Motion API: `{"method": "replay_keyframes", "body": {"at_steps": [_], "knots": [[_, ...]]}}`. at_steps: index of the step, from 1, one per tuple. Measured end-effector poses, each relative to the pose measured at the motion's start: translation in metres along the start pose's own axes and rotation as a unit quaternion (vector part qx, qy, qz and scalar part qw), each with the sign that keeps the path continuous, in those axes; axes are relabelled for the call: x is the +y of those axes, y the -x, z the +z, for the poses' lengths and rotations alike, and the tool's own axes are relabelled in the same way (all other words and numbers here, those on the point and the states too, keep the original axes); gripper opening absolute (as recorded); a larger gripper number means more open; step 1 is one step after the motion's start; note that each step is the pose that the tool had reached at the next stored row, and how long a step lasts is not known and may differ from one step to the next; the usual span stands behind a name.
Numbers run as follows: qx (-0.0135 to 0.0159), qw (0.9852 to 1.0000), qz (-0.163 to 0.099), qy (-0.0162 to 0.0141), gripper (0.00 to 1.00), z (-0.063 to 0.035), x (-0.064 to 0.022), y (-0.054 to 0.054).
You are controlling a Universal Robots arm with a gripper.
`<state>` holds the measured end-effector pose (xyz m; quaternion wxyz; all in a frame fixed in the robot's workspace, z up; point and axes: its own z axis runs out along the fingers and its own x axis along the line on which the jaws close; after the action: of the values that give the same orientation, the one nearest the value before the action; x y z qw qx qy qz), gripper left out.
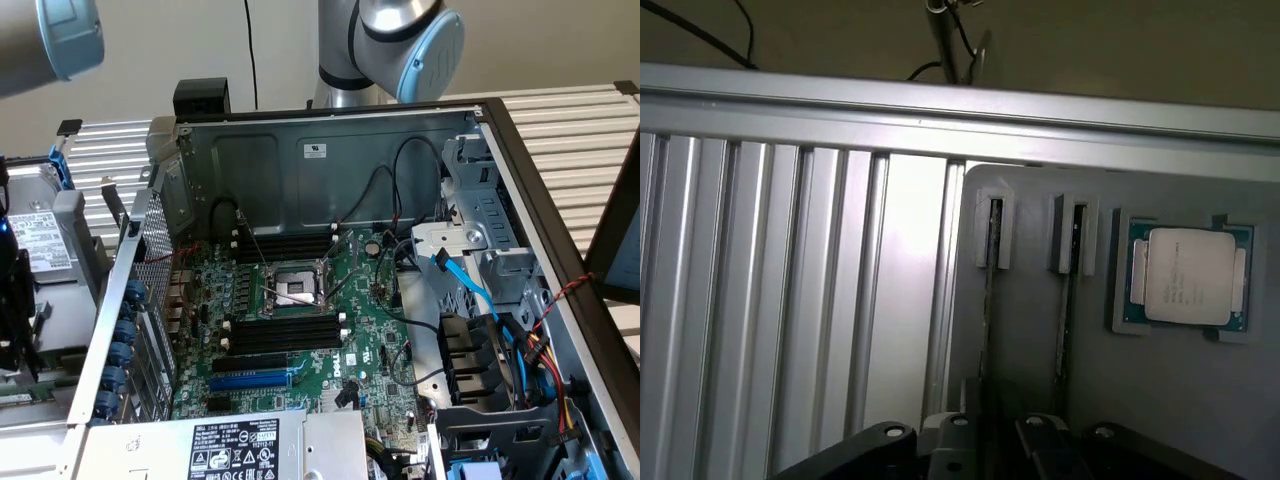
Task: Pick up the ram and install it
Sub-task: 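Pick up the ram and move it above insertion slot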
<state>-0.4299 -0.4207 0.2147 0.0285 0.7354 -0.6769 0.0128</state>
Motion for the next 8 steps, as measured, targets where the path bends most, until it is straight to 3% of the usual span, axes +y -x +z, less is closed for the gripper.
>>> {"method": "replay_keyframes", "body": {"at_steps": [3, 8], "knots": [[0.0015, 1.0000, 0.000, -0.0006, 0.21, 0.0003, -0.0001, -0.0001], [0.0076, 1.0000, -0.001, -0.0022, 0.21, 0.0029, -0.0001, 0.0001]]}}
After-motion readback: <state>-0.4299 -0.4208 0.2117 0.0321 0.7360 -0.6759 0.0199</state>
